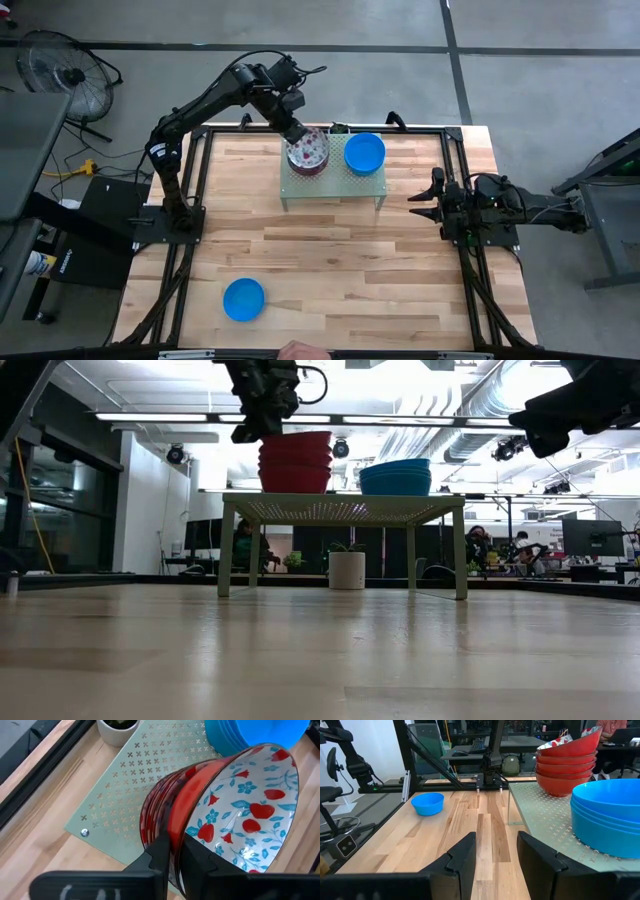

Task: Pick & Place Mini bowls
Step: Stack the patterned red bowl on the patterned red bowl on the shelf, then stack the blue bowl on the blue bowl on the shelf

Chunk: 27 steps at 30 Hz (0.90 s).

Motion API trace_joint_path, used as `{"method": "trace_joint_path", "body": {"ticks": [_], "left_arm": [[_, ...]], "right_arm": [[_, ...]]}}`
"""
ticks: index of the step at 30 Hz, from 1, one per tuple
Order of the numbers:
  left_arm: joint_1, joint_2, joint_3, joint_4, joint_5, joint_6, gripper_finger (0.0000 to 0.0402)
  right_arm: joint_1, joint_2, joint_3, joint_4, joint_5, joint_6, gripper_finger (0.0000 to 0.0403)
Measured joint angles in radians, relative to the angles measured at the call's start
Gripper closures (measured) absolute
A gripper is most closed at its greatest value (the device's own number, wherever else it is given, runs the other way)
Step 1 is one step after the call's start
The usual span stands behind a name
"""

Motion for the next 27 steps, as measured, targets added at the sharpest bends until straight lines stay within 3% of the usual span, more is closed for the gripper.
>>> {"method": "trace_joint_path", "body": {"ticks": [4,15,27], "left_arm": [[0.0,0.0,0.0,0.001,0.0,0.021,0.0356],[0.0,0.0,0.0,0.058,-0.015,0.023,0.0241],[0.0,-0.066,0.001,0.08,-0.203,0.05,0.0229]], "right_arm": [[0.0,0.0,0.0,0.0,0.0,0.0,0.0272],[0.0,0.0,0.0,0.0,0.0,0.0,0.0272],[0.0,0.0,0.0,0.0,-0.001,0.0,0.0272]]}}
